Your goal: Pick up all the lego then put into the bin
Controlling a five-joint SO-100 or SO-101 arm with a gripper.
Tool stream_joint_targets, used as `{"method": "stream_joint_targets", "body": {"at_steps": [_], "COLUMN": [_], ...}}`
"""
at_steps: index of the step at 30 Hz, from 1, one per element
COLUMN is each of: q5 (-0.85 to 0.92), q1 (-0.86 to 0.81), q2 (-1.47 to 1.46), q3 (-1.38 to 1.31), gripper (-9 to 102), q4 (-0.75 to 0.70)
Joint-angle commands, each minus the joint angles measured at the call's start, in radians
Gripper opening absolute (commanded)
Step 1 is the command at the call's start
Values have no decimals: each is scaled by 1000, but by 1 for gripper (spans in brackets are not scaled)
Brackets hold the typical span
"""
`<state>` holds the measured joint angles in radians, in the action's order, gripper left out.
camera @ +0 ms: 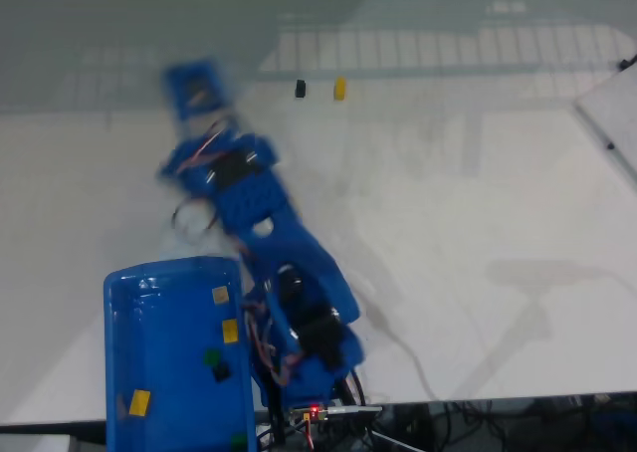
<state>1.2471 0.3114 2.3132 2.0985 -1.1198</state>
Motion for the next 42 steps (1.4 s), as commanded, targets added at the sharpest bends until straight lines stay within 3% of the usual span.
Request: {"method": "stream_joint_targets", "body": {"at_steps": [1,6,16,24,42], "q5": [0,12,-15,63,127], "q1": [-232,-345,-410,-425,-459], "q2": [-104,-350,-724,-943,-1200], "q3": [-12,-64,-387,-618,-859], "gripper": [32,32,31,30,26], "q4": [187,336,330,328,290]}}
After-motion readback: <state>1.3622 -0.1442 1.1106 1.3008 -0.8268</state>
